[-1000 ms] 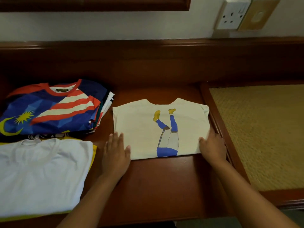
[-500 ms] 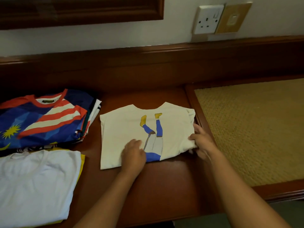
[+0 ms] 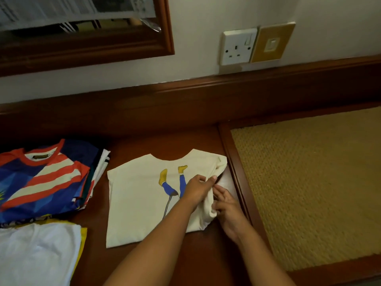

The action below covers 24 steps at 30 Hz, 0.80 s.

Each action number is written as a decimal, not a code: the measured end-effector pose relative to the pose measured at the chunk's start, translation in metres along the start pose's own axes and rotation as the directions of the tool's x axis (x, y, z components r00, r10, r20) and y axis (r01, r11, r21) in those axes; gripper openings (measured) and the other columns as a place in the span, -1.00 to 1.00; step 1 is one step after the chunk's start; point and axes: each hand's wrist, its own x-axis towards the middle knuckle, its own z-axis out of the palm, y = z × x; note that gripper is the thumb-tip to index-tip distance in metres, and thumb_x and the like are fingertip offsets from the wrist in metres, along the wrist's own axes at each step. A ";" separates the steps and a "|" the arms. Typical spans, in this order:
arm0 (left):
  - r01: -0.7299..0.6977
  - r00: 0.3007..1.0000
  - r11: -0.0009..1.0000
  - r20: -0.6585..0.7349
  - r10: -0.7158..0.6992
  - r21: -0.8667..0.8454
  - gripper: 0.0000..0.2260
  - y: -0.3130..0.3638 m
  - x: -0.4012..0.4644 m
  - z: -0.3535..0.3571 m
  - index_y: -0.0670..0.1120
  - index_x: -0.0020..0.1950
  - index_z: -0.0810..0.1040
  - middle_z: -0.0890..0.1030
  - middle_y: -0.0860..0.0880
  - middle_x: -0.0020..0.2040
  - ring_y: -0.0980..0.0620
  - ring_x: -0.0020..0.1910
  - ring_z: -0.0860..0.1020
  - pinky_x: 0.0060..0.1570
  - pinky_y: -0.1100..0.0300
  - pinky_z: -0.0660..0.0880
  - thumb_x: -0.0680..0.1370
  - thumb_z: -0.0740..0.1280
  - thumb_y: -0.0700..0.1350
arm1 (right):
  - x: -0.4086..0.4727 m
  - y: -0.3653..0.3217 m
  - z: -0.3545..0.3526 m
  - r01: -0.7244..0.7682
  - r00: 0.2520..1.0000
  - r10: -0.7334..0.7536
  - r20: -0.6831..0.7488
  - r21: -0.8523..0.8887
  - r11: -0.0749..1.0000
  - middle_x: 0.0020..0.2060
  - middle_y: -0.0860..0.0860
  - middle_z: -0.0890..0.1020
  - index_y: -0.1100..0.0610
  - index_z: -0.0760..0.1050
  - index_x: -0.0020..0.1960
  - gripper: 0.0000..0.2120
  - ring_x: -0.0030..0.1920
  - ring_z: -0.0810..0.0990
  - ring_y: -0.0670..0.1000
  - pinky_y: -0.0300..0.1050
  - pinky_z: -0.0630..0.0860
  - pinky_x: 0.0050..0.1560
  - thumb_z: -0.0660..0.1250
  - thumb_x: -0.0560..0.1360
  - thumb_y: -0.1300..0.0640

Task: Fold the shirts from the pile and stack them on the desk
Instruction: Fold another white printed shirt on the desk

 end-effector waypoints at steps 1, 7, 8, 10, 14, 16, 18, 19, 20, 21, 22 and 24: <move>-0.012 1.000 0.997 -0.017 0.014 0.075 -0.65 0.002 0.005 0.001 -0.07 0.14 0.50 0.54 0.00 -0.03 -0.03 0.01 0.53 -0.04 0.16 0.45 0.52 0.32 0.16 | 0.000 -0.001 -0.002 -0.010 1.000 0.010 0.001 0.021 1.000 0.17 0.02 0.63 0.13 0.42 0.30 -0.43 0.02 0.64 0.01 -0.20 0.52 -0.23 0.18 0.36 0.52; -0.158 0.963 0.970 -0.189 0.193 0.184 -0.84 0.004 -0.002 -0.007 -0.14 -0.10 0.49 0.52 -0.05 -0.20 -0.03 -0.19 0.48 -0.28 0.22 0.33 0.59 0.26 -0.06 | 0.008 -0.003 -0.027 -0.007 0.984 0.007 -0.177 0.004 1.000 0.06 0.18 0.65 0.20 0.44 0.22 -0.56 -0.16 0.59 0.09 -0.14 0.45 -0.33 0.14 0.42 0.51; -0.162 0.959 0.979 -0.212 0.186 0.123 -0.85 0.005 -0.009 -0.011 -0.12 -0.08 0.49 0.53 -0.06 -0.18 -0.02 -0.17 0.49 -0.27 0.23 0.36 0.60 0.25 -0.07 | 0.012 -0.004 -0.028 -0.011 0.979 0.009 -0.205 -0.012 1.000 0.06 0.18 0.65 0.19 0.44 0.21 -0.61 -0.15 0.59 0.09 -0.13 0.47 -0.31 0.13 0.47 0.48; -0.131 0.970 0.987 -0.218 0.110 -0.087 -0.87 0.008 -0.024 -0.021 -0.07 0.06 0.49 0.56 -0.06 -0.04 -0.03 -0.05 0.53 -0.07 0.17 0.46 0.62 0.20 -0.05 | 0.020 -0.005 -0.025 -0.023 0.974 0.011 -0.227 -0.051 0.998 0.07 0.18 0.64 0.18 0.45 0.21 -0.71 -0.09 0.60 0.11 -0.09 0.50 -0.23 0.14 0.55 0.39; -0.044 0.993 0.902 -0.119 -0.008 -0.429 -0.81 0.020 -0.063 -0.050 0.04 0.22 0.44 0.54 -0.07 0.03 -0.09 0.05 0.55 0.10 -0.02 0.51 0.64 0.15 0.00 | 0.037 -0.011 0.000 -0.072 0.983 0.057 -0.174 -0.084 0.994 0.04 0.14 0.61 0.17 0.43 0.24 -0.77 -0.02 0.59 0.10 -0.05 0.52 -0.07 0.18 0.60 0.23; -0.014 0.998 0.835 -0.058 -0.022 -0.551 -0.78 0.022 -0.083 -0.070 0.03 0.24 0.46 0.59 -0.16 0.07 -0.17 0.06 0.59 0.13 -0.11 0.53 0.63 0.18 0.01 | 0.044 -0.011 0.017 -0.108 0.986 0.096 -0.134 -0.082 0.991 0.01 0.11 0.59 0.18 0.39 0.30 -0.73 0.00 0.57 0.10 -0.04 0.51 -0.03 0.16 0.63 0.16; 0.037 0.999 0.747 0.001 -0.048 -0.663 -0.73 0.026 -0.101 -0.094 -0.02 0.26 0.49 0.63 -0.20 0.08 -0.22 0.06 0.61 0.14 -0.16 0.51 0.61 0.20 0.01 | 0.051 -0.008 0.033 -0.151 0.985 0.143 -0.099 -0.078 0.985 0.04 0.10 0.58 0.15 0.34 0.36 -0.67 0.06 0.57 0.10 0.00 0.50 0.07 0.14 0.64 0.07; 0.071 0.997 0.693 0.036 -0.064 -0.717 -0.69 0.028 -0.108 -0.106 -0.05 0.27 0.50 0.63 -0.22 0.10 -0.24 0.07 0.60 0.14 -0.17 0.50 0.58 0.23 0.02 | 0.053 -0.007 0.041 -0.173 0.982 0.168 -0.082 -0.069 0.982 0.09 0.10 0.57 0.13 0.32 0.40 -0.63 0.11 0.56 0.11 0.04 0.48 0.15 0.13 0.64 0.03; 0.105 0.994 0.640 0.067 -0.084 -0.761 -0.63 0.030 -0.115 -0.119 -0.07 0.29 0.50 0.61 -0.24 0.14 -0.26 0.10 0.59 0.15 -0.18 0.49 0.53 0.27 0.04 | 0.054 -0.006 0.048 -0.195 0.980 0.191 -0.064 -0.057 0.979 0.14 0.12 0.56 0.12 0.30 0.42 -0.59 0.15 0.55 0.13 0.09 0.47 0.23 0.12 0.64 -0.02; 0.123 0.992 0.598 0.085 -0.091 -0.792 -0.58 0.032 -0.120 -0.131 -0.09 0.30 0.51 0.60 -0.26 0.16 -0.27 0.12 0.58 0.18 -0.18 0.47 0.48 0.29 0.05 | 0.055 -0.005 0.055 -0.214 0.976 0.212 -0.040 -0.043 0.976 0.19 0.14 0.55 0.12 0.27 0.44 -0.55 0.18 0.54 0.16 0.15 0.43 0.29 0.11 0.64 -0.08; 0.126 0.992 0.567 0.095 -0.085 -0.814 -0.57 0.035 -0.126 -0.144 -0.11 0.27 0.54 0.60 -0.26 0.15 -0.27 0.11 0.57 0.19 -0.17 0.46 0.46 0.29 0.05 | 0.055 -0.005 0.061 -0.234 0.972 0.234 -0.024 -0.034 0.972 0.23 0.16 0.53 0.13 0.26 0.45 -0.51 0.20 0.53 0.18 0.18 0.39 0.33 0.08 0.63 -0.13; 0.078 0.996 0.515 0.086 -0.008 -0.854 -0.64 0.038 -0.135 -0.164 -0.11 0.15 0.64 0.64 -0.21 0.05 -0.21 0.02 0.62 0.12 -0.09 0.49 0.50 0.22 0.02 | 0.056 -0.005 0.069 -0.278 0.961 0.278 -0.009 -0.013 0.961 0.25 0.21 0.52 0.14 0.27 0.43 -0.43 0.18 0.54 0.21 0.18 0.38 0.30 0.04 0.60 -0.24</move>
